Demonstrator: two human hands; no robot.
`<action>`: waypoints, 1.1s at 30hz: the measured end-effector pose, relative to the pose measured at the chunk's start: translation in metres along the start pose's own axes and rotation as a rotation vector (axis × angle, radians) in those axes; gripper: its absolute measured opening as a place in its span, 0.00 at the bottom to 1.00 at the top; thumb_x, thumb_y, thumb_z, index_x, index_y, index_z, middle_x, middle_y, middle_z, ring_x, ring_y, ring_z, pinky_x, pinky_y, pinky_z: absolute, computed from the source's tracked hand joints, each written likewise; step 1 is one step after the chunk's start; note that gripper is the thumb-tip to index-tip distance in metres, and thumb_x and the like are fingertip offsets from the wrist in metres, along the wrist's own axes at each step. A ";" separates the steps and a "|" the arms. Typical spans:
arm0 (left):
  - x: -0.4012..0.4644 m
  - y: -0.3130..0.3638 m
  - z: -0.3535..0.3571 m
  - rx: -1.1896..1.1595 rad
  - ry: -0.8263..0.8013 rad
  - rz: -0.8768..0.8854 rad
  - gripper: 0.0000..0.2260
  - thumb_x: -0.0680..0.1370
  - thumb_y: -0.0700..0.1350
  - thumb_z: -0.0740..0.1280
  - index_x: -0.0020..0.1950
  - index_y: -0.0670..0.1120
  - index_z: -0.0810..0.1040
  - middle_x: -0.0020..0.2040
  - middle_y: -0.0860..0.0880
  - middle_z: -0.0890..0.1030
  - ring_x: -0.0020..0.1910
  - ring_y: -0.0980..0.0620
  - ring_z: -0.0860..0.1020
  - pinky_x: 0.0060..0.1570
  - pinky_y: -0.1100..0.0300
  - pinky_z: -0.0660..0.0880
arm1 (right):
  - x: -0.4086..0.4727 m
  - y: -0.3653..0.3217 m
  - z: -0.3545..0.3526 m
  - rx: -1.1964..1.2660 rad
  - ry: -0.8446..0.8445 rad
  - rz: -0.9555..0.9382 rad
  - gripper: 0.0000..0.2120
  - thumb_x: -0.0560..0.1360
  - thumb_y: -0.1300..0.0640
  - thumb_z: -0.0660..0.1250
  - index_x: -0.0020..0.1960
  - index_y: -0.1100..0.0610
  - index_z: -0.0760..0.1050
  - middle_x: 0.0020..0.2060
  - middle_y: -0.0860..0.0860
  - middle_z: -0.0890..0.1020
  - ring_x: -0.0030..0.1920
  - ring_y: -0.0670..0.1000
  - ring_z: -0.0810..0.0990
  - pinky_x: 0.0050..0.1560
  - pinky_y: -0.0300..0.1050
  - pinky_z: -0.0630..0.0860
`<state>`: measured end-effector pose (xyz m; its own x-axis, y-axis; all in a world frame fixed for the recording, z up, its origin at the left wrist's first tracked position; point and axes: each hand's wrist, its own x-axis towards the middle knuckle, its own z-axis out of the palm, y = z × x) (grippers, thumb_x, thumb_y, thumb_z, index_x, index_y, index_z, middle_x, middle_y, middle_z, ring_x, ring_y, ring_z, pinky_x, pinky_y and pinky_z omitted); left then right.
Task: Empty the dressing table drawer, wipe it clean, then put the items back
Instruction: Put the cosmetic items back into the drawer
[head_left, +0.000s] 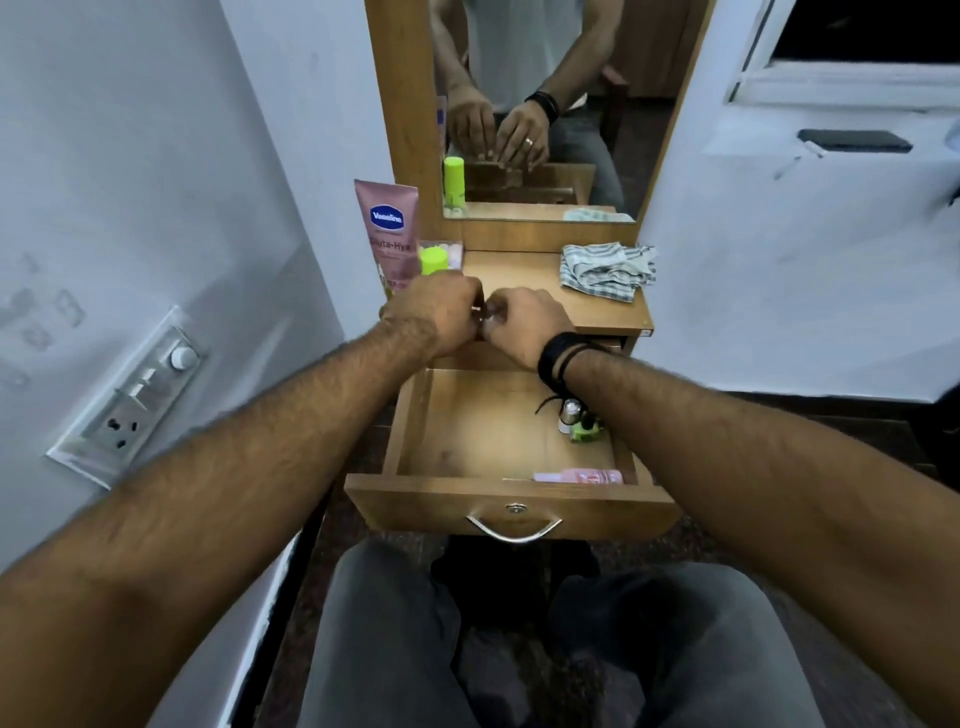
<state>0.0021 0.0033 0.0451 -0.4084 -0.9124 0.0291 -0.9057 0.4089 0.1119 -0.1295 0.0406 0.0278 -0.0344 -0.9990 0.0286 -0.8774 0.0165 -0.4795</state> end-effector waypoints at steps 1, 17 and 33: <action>0.004 -0.006 -0.004 0.018 0.010 -0.032 0.17 0.77 0.50 0.69 0.66 0.50 0.78 0.64 0.46 0.78 0.60 0.41 0.78 0.54 0.42 0.79 | 0.009 -0.007 0.001 0.017 0.011 -0.004 0.12 0.74 0.51 0.66 0.56 0.49 0.80 0.53 0.53 0.84 0.55 0.58 0.80 0.51 0.46 0.75; 0.044 -0.028 -0.005 0.170 -0.042 -0.161 0.26 0.76 0.35 0.67 0.74 0.41 0.66 0.69 0.40 0.72 0.65 0.36 0.74 0.53 0.37 0.78 | 0.063 -0.015 0.031 0.092 0.075 0.040 0.18 0.75 0.54 0.67 0.65 0.51 0.77 0.58 0.51 0.82 0.58 0.55 0.79 0.56 0.45 0.74; 0.002 0.023 0.011 -0.110 -0.033 -0.028 0.25 0.74 0.52 0.74 0.65 0.45 0.68 0.63 0.43 0.72 0.59 0.39 0.75 0.46 0.50 0.72 | 0.031 0.038 -0.010 0.153 0.177 0.114 0.12 0.72 0.58 0.64 0.54 0.51 0.80 0.44 0.49 0.82 0.47 0.52 0.79 0.46 0.42 0.73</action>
<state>-0.0208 0.0110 0.0367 -0.3881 -0.9216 -0.0085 -0.8997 0.3769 0.2203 -0.1689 0.0105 0.0186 -0.2243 -0.9679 0.1134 -0.7807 0.1088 -0.6154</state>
